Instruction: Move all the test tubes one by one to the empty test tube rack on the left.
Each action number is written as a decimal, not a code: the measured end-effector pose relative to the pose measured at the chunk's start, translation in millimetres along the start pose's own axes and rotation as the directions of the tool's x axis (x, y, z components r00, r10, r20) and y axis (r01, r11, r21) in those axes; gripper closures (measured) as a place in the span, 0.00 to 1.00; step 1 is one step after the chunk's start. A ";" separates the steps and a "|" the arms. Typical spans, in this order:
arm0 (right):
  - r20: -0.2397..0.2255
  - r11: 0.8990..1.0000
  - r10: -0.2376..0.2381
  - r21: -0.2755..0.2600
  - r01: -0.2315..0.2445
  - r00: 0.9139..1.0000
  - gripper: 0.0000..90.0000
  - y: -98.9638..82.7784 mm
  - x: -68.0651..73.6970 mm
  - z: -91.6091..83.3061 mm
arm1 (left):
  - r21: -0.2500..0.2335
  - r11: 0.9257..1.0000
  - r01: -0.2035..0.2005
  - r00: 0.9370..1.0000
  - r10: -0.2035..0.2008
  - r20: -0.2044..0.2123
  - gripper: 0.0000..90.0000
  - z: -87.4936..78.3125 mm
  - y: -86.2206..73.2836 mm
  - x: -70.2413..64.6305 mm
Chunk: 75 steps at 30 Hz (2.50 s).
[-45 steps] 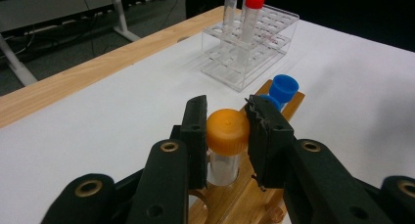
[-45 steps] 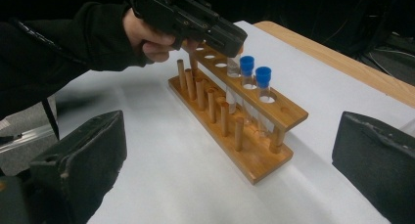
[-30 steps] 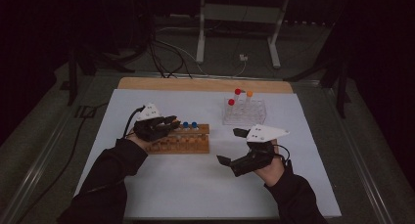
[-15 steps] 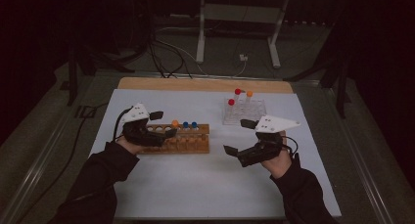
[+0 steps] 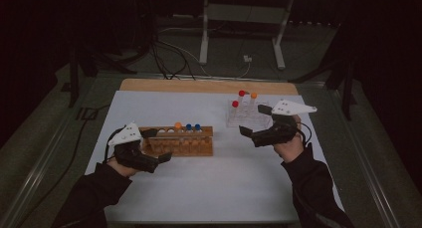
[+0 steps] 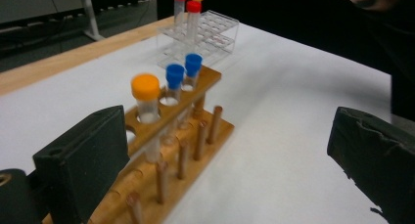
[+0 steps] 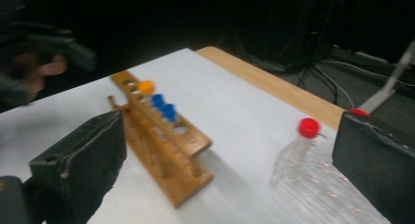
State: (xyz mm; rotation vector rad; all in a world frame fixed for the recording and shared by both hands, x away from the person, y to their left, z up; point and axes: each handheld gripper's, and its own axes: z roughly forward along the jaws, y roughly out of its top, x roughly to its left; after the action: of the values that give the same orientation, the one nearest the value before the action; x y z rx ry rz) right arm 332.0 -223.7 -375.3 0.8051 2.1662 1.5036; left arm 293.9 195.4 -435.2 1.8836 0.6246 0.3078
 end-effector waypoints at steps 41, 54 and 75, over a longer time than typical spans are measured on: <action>0.292 0.976 0.155 0.102 -0.192 0.944 0.45 -56.3 -107.8 70.5 | 0.012 1.000 -0.001 1.000 0.001 -0.007 0.03 -8.3 -30.2 -14.8; 0.367 0.962 0.133 0.175 -0.209 0.921 0.69 -56.6 -118.9 96.1 | 0.024 1.000 -0.008 1.000 0.008 -0.006 0.03 -7.5 -31.8 -15.2; 0.407 0.952 0.152 0.186 -0.245 0.901 0.83 -55.8 -126.5 111.8 | 0.028 1.000 -0.003 1.000 0.003 -0.002 0.03 -6.7 -34.0 -12.9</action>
State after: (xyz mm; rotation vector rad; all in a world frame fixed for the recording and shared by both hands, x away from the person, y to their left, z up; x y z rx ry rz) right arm 482.5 -240.1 -468.6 1.3202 2.0203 1.0644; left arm 270.5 203.3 -462.8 1.9116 0.6304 0.3049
